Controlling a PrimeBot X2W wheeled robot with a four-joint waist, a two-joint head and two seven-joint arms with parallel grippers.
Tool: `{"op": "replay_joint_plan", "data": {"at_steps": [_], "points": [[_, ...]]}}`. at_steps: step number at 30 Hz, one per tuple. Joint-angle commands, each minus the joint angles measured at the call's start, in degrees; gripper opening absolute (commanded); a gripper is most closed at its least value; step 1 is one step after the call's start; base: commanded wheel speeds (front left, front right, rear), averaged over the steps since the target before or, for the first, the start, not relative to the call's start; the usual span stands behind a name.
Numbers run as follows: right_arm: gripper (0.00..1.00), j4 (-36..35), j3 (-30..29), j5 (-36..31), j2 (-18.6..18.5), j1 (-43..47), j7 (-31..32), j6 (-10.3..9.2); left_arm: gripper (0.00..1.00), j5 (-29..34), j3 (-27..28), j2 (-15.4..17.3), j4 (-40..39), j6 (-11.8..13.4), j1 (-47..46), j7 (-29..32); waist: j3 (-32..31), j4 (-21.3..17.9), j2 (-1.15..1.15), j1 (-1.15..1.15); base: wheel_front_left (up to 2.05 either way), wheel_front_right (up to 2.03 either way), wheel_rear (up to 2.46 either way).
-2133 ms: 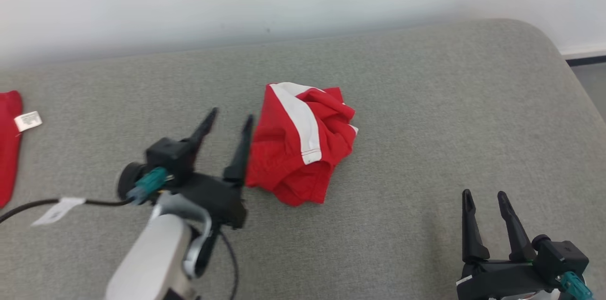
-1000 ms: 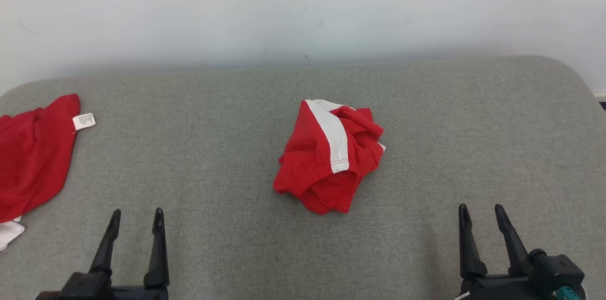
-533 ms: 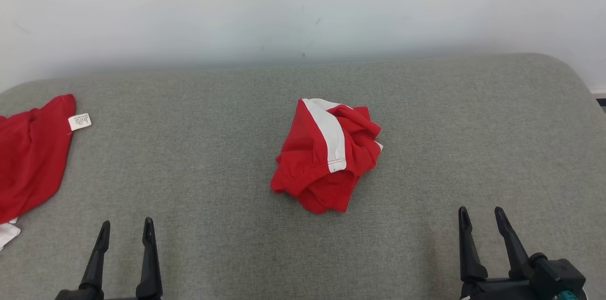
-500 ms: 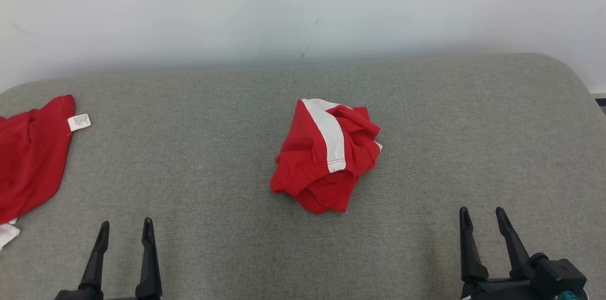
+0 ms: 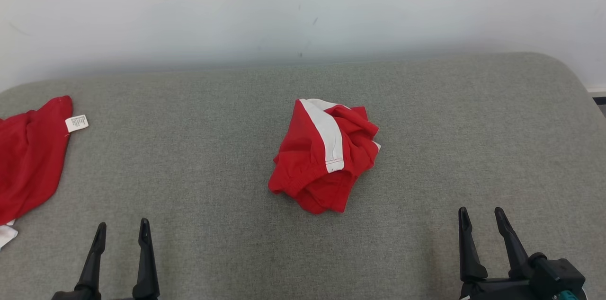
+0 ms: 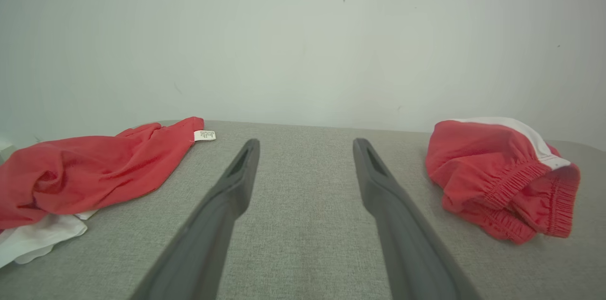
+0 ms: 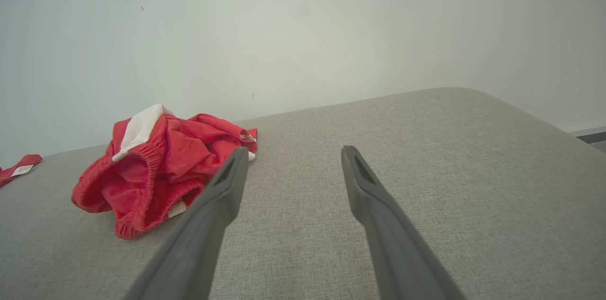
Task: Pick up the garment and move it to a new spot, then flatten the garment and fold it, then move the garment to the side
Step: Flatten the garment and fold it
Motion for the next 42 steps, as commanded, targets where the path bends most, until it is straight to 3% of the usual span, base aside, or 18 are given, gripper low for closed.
{"op": "replay_joint_plan", "data": {"at_steps": [1, 42], "points": [[1.00, 0.2, 0.1, 0.0, 0.0, 0.2, -0.1, 0.17, 1.00, 0.1, 0.1, -0.1, 0.0, -0.1, 0.3, -0.2, -0.1, -0.1, 0.00, 0.00, 0.00, 0.00, 0.00], [1.00, 0.6, 2.0, 0.3, 0.0, 0.6, -0.1, 0.17, 1.00, -0.7, 0.5, -0.1, 0.4, -0.1, 1.7, -0.2, -1.5, -0.3, 0.00, 0.00, 0.00, 0.00, 0.00]]}}
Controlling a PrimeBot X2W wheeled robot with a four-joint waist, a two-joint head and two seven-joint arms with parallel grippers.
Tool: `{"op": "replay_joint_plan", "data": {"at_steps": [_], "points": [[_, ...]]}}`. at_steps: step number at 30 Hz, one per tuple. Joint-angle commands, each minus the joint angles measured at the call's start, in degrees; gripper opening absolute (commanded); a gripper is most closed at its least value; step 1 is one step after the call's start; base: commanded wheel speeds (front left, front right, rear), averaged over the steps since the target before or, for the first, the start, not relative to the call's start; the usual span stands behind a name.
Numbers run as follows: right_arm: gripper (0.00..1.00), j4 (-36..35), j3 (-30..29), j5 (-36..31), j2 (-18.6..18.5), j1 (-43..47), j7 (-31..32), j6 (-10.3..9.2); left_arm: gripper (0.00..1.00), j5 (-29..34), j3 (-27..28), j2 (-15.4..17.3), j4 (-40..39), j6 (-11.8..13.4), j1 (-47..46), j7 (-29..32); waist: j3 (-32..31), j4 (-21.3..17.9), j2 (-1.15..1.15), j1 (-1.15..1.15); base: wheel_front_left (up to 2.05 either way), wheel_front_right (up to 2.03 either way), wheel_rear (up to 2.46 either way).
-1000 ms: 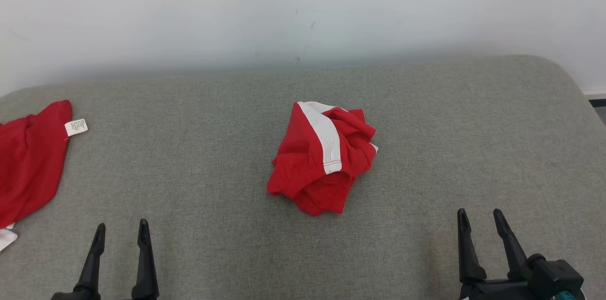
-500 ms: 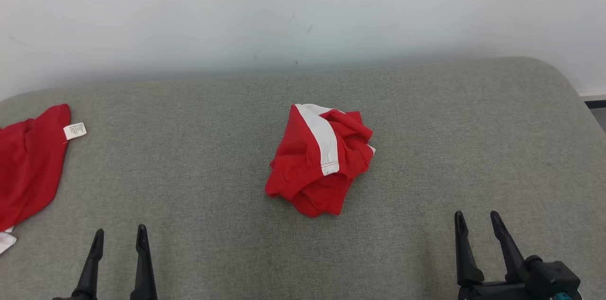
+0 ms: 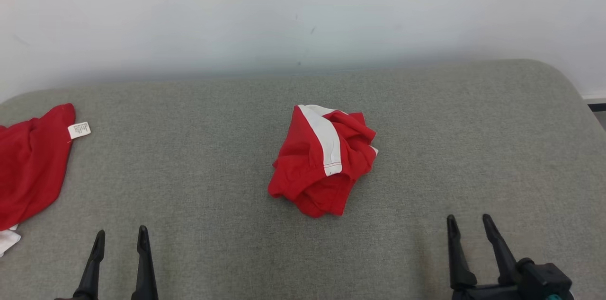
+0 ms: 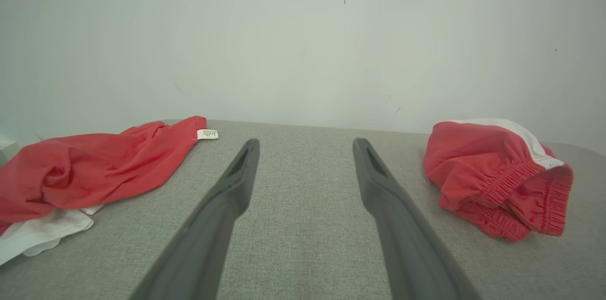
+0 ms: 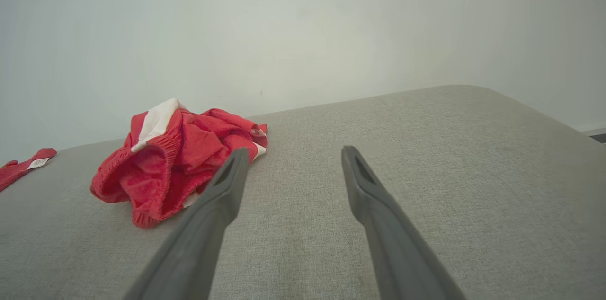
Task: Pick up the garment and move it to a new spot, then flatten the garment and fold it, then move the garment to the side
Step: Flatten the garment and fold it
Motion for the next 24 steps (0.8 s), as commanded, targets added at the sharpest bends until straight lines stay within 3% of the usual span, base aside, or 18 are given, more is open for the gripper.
{"op": "replay_joint_plan", "data": {"at_steps": [1, 11, 24], "points": [[1.00, -0.1, 0.5, 0.1, 0.0, -0.6, -0.1, 0.17, 1.00, -0.1, 0.0, -0.1, 0.1, 0.0, 0.4, -0.2, 0.1, 0.2, 0.00, 0.00, 0.00, 0.00, 0.00], [1.00, 2.8, 7.5, -1.2, 0.0, -6.7, -0.1, 0.17, 1.00, -0.9, -2.1, -0.1, 0.6, 0.6, -1.4, -0.2, 1.5, 2.8, 0.00, 0.00, 0.00, 0.00, 0.00], [1.00, 20.5, 10.8, -4.2, 0.0, -21.6, -0.1, 0.18, 1.00, -2.2, -6.8, 0.0, 1.7, 0.8, -4.4, -0.2, 4.2, 9.4, 0.00, 0.00, 0.00, 0.00, 0.00]]}}
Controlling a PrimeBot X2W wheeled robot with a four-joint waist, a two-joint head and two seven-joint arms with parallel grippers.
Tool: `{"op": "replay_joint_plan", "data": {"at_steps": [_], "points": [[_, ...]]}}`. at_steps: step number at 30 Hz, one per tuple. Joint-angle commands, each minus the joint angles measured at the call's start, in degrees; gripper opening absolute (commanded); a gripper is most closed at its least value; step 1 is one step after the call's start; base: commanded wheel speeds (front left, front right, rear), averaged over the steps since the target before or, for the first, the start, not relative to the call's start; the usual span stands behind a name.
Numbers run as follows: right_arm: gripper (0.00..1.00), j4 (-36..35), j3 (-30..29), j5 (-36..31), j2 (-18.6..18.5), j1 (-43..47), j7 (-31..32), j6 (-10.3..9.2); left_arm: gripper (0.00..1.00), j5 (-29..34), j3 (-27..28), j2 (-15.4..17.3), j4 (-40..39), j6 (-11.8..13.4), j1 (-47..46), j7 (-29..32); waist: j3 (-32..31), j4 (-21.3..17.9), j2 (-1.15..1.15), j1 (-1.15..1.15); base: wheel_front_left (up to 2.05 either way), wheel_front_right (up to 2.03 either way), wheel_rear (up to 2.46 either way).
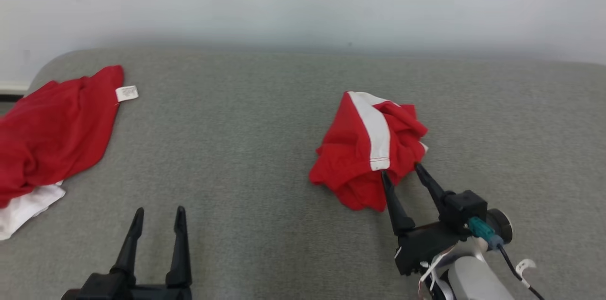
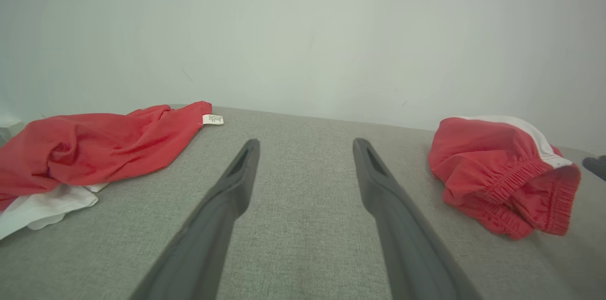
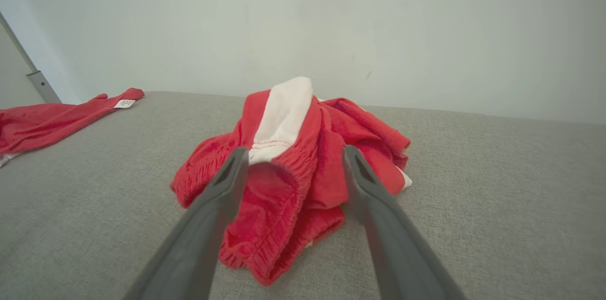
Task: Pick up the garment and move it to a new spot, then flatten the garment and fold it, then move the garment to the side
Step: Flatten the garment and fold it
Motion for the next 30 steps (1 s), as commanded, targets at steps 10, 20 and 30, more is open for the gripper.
{"op": "replay_joint_plan", "data": {"at_steps": [10, 20, 30], "points": [[0.00, 9.0, -3.7, -3.7, -0.1, -5.3, -0.1, 0.18, 1.00, -0.9, -3.1, 0.0, 1.0, -0.1, -3.1, -0.2, 2.3, 6.6, 0.00, -0.01, 0.00, 0.00, 0.00], [0.00, -3.7, 5.2, -1.1, -0.1, 0.7, -0.1, 0.18, 1.00, -1.3, -1.3, 0.0, 1.8, -0.5, -1.0, -0.2, 0.4, 2.8, 0.00, -0.01, 0.00, 0.00, 0.00], [0.00, -15.5, 15.0, 1.7, -3.7, 12.9, -0.1, 0.18, 1.00, -2.9, -1.8, 0.0, 2.3, -0.6, -0.6, -0.2, -1.9, -0.1, 0.00, -0.01, 0.00, 0.00, 0.00]]}}
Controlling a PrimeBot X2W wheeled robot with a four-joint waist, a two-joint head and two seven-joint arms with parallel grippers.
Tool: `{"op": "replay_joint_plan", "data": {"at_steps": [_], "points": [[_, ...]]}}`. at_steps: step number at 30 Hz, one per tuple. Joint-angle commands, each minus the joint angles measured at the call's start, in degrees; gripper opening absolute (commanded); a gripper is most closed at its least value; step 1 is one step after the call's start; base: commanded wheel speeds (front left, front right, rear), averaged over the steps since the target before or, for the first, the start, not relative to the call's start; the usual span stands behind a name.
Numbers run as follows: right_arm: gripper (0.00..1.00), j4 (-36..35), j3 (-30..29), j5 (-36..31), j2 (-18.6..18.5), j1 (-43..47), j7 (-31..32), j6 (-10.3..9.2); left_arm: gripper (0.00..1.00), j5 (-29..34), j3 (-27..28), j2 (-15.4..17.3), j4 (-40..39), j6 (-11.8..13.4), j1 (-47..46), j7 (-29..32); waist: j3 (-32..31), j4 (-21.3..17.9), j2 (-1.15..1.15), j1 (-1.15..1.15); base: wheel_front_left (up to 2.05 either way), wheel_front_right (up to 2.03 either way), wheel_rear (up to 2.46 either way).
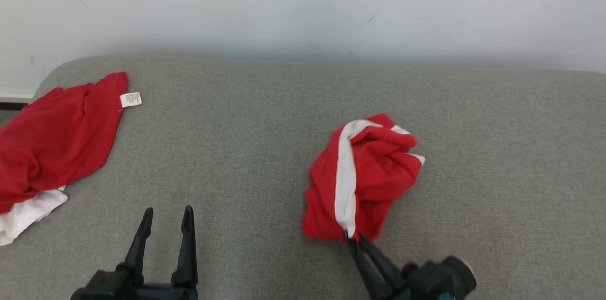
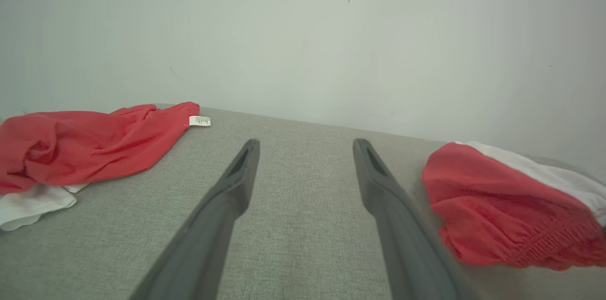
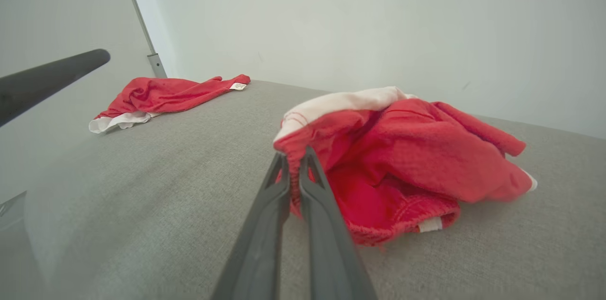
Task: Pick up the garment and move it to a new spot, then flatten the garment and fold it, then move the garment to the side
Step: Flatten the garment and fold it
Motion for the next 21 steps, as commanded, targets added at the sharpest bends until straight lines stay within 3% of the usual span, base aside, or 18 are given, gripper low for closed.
{"op": "replay_joint_plan", "data": {"at_steps": [1, 11, 16, 17, 18, 19, 21], "points": [[0.00, -0.9, 0.9, 0.5, -0.9, 2.3, -0.1, 0.18, 1.00, -0.3, 0.0, 0.0, 0.2, 0.0, 1.2, -0.2, -0.9, -0.9, 0.00, 0.00, 0.00, 0.00, 0.00], [0.00, 4.2, 3.3, -2.2, -7.8, 10.3, -0.1, 0.18, 1.00, -1.3, 0.9, 0.0, 0.1, -0.1, 3.0, -0.2, -1.4, -2.4, 0.00, 0.00, 0.00, 0.00, 0.00], [0.00, 6.0, 0.6, -0.8, -7.2, 9.1, -0.1, 0.17, 1.00, -1.5, 1.1, 0.0, 0.2, -0.1, 2.7, -0.2, -0.9, -3.3, 0.00, 0.00, 0.00, 0.00, 0.00], [0.43, 5.4, 0.6, -0.7, -7.1, 8.6, -0.1, 0.17, 1.00, -1.5, 1.1, 0.0, 0.2, -0.1, 2.6, -0.2, -0.8, -3.4, 0.00, 0.00, 0.00, 0.00, 0.00], [0.43, 5.4, 0.6, -0.7, -7.1, 8.6, -0.1, 0.17, 1.00, -1.5, 1.1, 0.0, 0.2, -0.1, 2.6, -0.2, -0.8, -3.4, 0.00, 0.00, 0.00, 0.00, 0.00], [1.00, 4.3, 0.9, 0.3, -6.8, 8.7, -0.1, 0.17, 1.00, -1.4, 1.0, 0.0, 0.3, -0.1, 2.2, -0.2, -0.7, -3.6, 0.00, 0.00, 0.00, 0.00, 0.00], [1.00, 3.6, 1.1, 0.9, -7.0, 8.9, -0.1, 0.17, 1.00, -1.4, 1.0, 0.0, 0.4, -0.1, 2.0, -0.2, -0.6, -3.6, 0.00, 0.00, 0.00, 0.00, 0.00]]}}
